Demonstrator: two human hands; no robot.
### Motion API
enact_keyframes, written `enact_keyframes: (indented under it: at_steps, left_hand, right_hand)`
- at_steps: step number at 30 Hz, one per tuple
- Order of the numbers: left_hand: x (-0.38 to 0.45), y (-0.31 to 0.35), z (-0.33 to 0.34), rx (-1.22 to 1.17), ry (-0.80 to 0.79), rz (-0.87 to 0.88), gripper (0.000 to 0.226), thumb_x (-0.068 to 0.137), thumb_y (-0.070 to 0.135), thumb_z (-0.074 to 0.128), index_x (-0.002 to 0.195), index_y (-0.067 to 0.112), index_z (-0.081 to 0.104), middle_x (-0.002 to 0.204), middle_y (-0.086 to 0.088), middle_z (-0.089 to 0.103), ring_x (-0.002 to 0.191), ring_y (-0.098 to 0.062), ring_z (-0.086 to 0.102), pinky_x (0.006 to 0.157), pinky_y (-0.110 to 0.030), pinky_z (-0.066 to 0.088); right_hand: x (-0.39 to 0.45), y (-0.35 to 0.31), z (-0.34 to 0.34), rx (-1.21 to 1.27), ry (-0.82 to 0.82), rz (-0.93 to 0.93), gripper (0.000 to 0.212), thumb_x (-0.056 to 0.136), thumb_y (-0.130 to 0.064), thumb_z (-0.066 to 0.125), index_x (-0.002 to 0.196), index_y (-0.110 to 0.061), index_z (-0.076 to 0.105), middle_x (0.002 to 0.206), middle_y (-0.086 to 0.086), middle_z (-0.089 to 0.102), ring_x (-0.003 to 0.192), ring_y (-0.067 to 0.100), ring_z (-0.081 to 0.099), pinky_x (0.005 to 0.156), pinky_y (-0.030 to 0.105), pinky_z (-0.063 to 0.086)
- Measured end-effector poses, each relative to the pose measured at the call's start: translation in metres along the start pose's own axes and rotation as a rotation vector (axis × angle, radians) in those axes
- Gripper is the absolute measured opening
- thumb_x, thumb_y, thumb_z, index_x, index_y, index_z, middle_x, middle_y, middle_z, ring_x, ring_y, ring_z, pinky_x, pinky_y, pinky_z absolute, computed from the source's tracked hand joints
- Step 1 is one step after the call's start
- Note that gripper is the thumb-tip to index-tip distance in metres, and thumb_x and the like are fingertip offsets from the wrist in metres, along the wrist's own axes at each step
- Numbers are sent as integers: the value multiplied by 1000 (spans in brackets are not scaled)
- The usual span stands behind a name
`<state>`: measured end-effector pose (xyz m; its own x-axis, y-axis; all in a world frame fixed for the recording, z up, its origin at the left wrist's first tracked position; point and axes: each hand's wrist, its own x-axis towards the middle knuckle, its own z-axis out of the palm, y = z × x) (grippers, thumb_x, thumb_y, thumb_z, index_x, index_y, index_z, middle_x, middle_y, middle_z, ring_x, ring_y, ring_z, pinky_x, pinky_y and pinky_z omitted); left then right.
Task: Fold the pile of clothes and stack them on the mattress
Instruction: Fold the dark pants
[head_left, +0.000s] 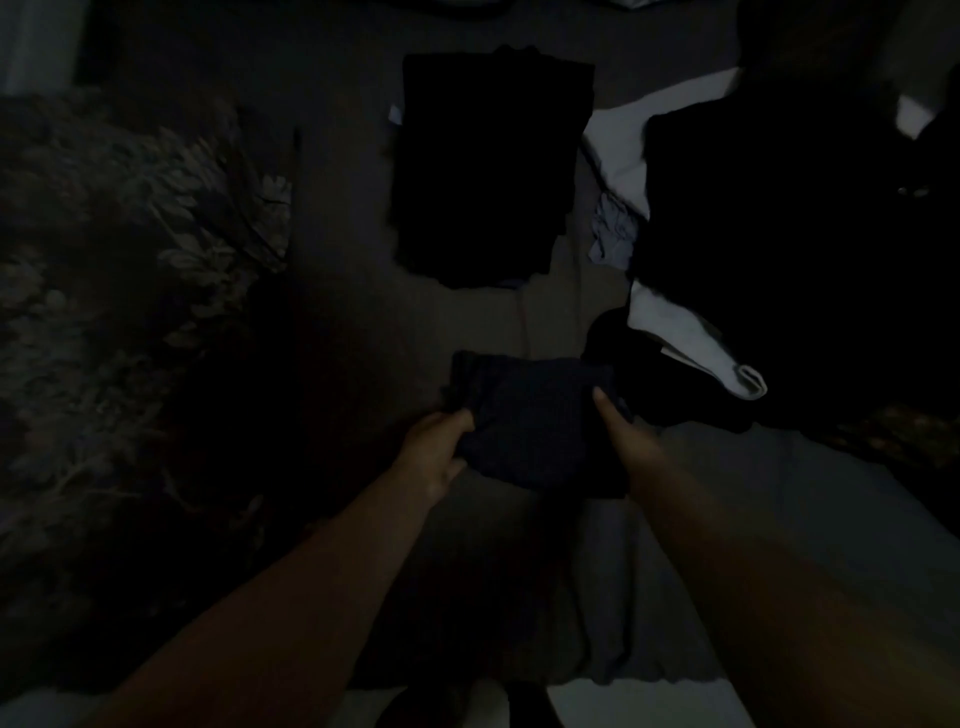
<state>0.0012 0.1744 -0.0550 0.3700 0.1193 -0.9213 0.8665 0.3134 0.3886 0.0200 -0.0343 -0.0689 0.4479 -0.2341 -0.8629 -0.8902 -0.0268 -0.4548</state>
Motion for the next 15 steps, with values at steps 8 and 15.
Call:
enact_keyframes:
  at_steps: [8, 15]
  left_hand:
    - [0, 20, -4, -7, -50, -168, 38, 79, 46, 70, 103, 17, 63, 105, -5, 65, 92, -23, 60, 78, -33, 51]
    - [-6, 75, 20, -40, -115, 60, 54, 74, 34, 76, 121, 11, 62, 115, -11, 67, 102, -28, 65, 91, -43, 52]
  right_hand:
    - [1, -9, 18, 50, 45, -128, 56, 80, -19, 73, 128, 0, 50, 122, 12, 59, 116, 32, 55, 96, 38, 46]
    - [-49, -72, 35, 196, 50, -426, 27, 83, -13, 70, 108, -15, 59, 91, -11, 63, 85, 1, 60, 58, 3, 46]
